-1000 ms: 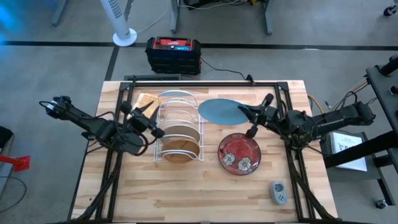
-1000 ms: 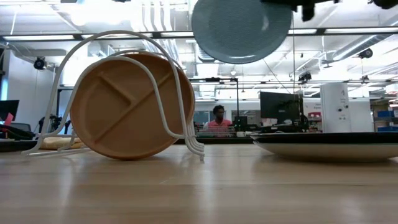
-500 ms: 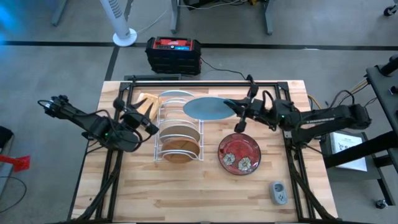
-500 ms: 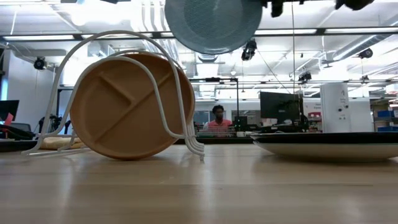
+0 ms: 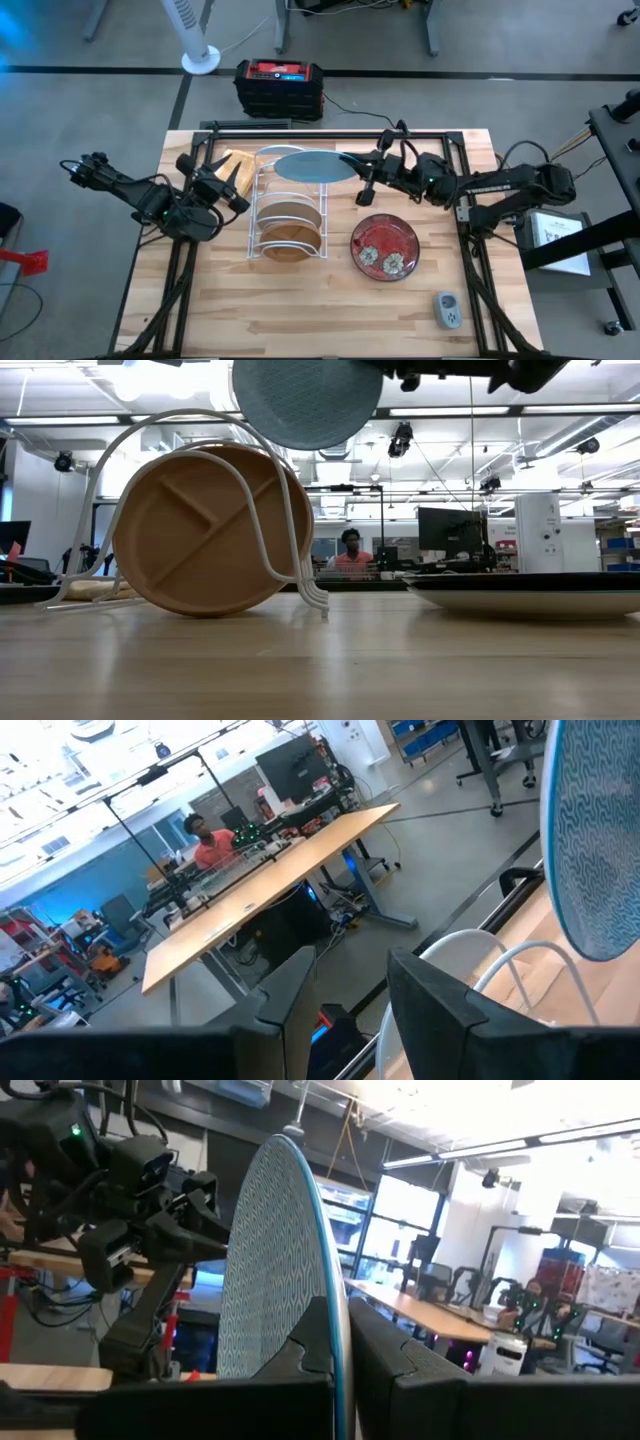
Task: Sort dishes
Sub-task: Put the blue plate into the dishwasher rack
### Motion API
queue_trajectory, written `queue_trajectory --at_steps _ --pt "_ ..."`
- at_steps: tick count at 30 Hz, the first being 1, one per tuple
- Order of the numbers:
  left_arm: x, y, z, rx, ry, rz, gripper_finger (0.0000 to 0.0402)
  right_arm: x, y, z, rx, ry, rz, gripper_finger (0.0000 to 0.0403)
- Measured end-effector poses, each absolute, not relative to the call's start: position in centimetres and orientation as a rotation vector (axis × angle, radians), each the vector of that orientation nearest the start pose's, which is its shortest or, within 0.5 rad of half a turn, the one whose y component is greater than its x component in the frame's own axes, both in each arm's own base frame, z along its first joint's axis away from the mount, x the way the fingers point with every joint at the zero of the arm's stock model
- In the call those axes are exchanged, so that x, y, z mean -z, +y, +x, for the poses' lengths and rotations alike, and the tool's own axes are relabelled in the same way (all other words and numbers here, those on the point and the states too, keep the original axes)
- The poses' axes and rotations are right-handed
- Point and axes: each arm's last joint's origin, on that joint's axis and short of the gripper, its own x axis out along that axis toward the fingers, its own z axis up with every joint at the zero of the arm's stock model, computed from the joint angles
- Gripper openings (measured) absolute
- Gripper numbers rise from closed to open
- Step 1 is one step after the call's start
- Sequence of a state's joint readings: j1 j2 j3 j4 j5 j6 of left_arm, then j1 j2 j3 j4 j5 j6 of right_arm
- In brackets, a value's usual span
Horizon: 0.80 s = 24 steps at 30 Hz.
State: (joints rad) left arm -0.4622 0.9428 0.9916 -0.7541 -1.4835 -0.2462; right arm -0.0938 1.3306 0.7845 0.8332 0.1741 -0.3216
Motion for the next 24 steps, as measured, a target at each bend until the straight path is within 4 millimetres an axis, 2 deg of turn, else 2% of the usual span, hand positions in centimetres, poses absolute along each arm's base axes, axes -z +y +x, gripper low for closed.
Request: queue_trajectory --at_steps 9,24 --pt "-34.3 -4.3 15.2 -1.030 0.300 0.425 0.0115 -29.8 -3.9 31.4 0.325 -0.211 -0.340 0.0000" --pt "-34.1 -4.3 15.1 -1.030 0.309 0.438 0.0115 -27.4 -4.8 33.3 0.329 -0.153 -0.300 0.0000"
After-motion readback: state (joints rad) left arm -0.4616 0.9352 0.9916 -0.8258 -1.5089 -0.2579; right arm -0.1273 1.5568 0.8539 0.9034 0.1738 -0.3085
